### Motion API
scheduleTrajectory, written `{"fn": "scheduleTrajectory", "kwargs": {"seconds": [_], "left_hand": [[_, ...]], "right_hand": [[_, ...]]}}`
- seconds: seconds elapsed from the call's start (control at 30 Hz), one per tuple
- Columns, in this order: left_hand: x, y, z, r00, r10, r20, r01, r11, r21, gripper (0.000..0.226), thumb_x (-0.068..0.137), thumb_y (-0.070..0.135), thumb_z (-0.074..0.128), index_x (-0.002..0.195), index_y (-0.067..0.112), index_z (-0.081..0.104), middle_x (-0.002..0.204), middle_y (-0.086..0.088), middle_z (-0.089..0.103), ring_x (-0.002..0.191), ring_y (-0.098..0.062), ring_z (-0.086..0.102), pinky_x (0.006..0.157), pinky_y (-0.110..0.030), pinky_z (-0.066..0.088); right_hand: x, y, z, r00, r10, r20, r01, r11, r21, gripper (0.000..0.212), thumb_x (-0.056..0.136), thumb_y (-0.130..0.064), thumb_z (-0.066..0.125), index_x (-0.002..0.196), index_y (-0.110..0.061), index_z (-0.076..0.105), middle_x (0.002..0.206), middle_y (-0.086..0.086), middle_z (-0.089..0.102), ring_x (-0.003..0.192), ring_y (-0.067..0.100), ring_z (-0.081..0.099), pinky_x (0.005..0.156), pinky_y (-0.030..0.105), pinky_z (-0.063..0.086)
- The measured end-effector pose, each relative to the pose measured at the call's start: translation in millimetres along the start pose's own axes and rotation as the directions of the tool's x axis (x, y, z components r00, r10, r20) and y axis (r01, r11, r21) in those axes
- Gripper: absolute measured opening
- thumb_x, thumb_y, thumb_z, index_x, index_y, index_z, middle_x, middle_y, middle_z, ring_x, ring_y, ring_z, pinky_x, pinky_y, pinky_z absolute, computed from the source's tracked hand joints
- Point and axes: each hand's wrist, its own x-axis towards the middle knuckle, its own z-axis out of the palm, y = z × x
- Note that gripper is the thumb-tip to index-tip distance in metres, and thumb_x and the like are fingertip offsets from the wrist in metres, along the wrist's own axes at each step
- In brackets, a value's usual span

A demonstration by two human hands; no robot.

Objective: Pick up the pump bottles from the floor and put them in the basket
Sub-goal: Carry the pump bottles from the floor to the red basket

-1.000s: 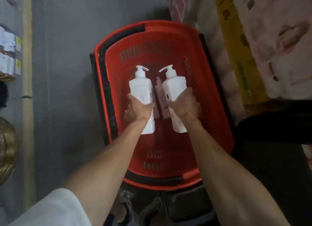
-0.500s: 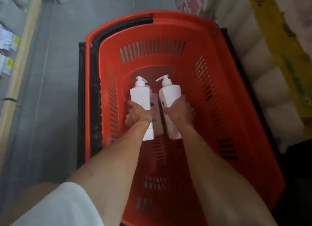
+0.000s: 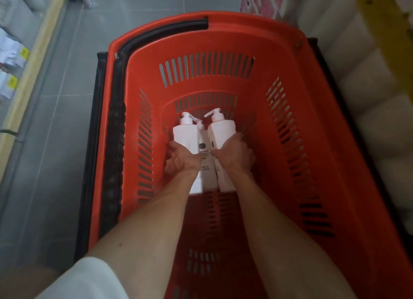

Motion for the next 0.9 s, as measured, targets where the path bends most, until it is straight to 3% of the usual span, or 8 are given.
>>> {"fn": "scheduleTrajectory", "kwargs": {"seconds": [0.57, 0.9], "left_hand": [[9, 2, 1, 0.996, 0.063, -0.055, -0.062, 0.998, 0.018, 0.092, 0.08, 0.057, 0.074, 0.144, 0.008, 0.03, 0.142, -0.013, 0.049, 0.124, -0.037, 0.056, 0.092, -0.042, 0.045], [5, 4, 3, 0.991, 0.11, -0.072, -0.103, 0.99, 0.099, 0.099, 0.088, 0.054, 0.067, 0.154, 0.001, 0.014, 0.149, -0.017, 0.038, 0.126, -0.039, 0.053, 0.092, -0.046, 0.046]], "right_hand": [[-6, -3, 20, 0.992, -0.031, -0.126, 0.025, 0.998, -0.049, 0.093, 0.072, -0.059, 0.081, 0.139, -0.012, 0.038, 0.131, 0.011, 0.06, 0.114, 0.035, 0.064, 0.086, 0.041, 0.049], [-10, 3, 18, 0.996, -0.023, -0.083, 0.023, 1.0, -0.004, 0.107, 0.07, -0.067, 0.079, 0.15, -0.016, 0.028, 0.137, 0.011, 0.056, 0.12, 0.035, 0.06, 0.092, 0.044, 0.047]]}}
